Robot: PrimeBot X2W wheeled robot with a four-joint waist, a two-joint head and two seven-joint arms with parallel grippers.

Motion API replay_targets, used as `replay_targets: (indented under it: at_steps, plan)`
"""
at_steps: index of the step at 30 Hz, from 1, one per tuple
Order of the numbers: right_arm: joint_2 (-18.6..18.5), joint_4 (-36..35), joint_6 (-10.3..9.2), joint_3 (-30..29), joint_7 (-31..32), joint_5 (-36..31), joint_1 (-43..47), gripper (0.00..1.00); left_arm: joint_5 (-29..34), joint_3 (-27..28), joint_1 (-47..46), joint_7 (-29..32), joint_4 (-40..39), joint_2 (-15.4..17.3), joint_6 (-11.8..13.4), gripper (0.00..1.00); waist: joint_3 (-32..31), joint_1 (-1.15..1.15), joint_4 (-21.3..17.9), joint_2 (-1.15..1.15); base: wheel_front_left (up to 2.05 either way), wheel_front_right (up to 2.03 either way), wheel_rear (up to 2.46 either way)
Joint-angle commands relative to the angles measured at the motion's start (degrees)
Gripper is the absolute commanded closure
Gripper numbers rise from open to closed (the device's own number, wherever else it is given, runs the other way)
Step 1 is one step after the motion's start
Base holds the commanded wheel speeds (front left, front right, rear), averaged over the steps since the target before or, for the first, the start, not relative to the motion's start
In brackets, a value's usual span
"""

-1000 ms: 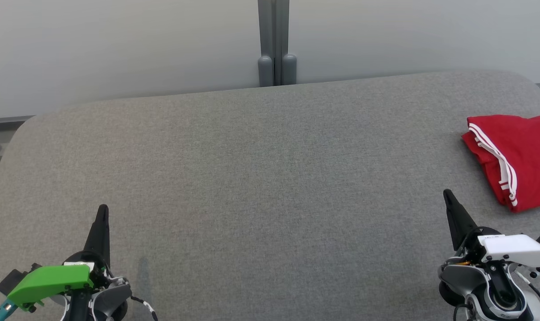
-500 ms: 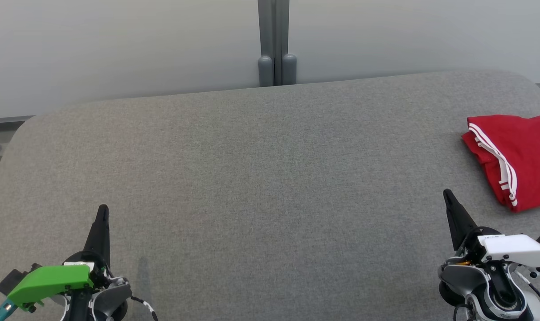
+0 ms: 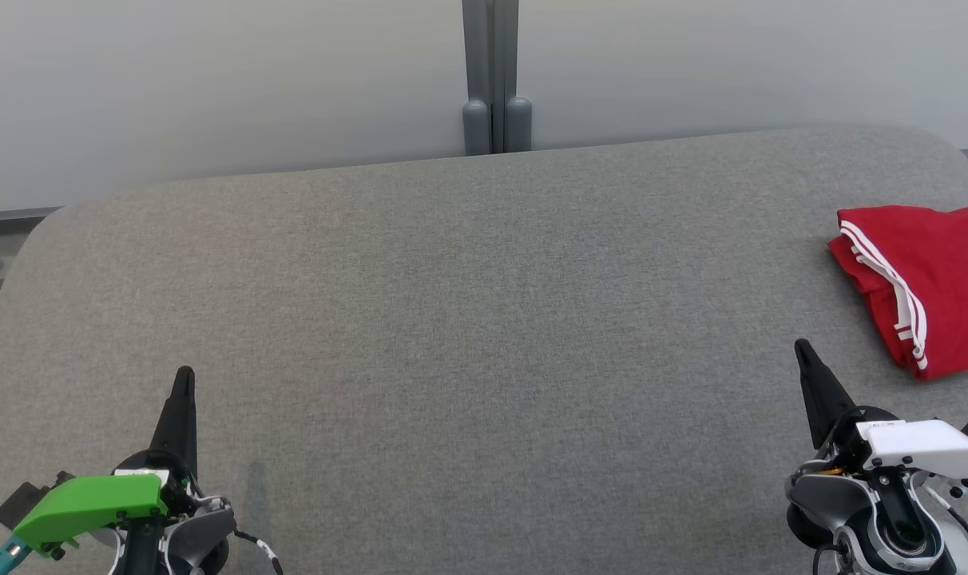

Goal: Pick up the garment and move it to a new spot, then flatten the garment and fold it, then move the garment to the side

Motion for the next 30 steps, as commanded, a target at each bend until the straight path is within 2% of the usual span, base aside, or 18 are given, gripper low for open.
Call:
replay_targets:
  at_steps: [1,30]
  plan:
    - [-0.1,0.1,0.0,-0.1,0.1,0.4,-0.4,1.0,-0.2,0.1,-0.6,0.2,-0.1,0.0,-0.3,1.0,0.0,0.0,0.0,0.0,0.0,0.0,0.0]
    - [-0.1,0.1,0.0,-0.1,0.1,0.4,-0.4,1.0,-0.2,0.1,-0.6,0.2,-0.1,0.0,-0.3,1.0,0.0,0.0,0.0,0.0,0.0,0.0,0.0]
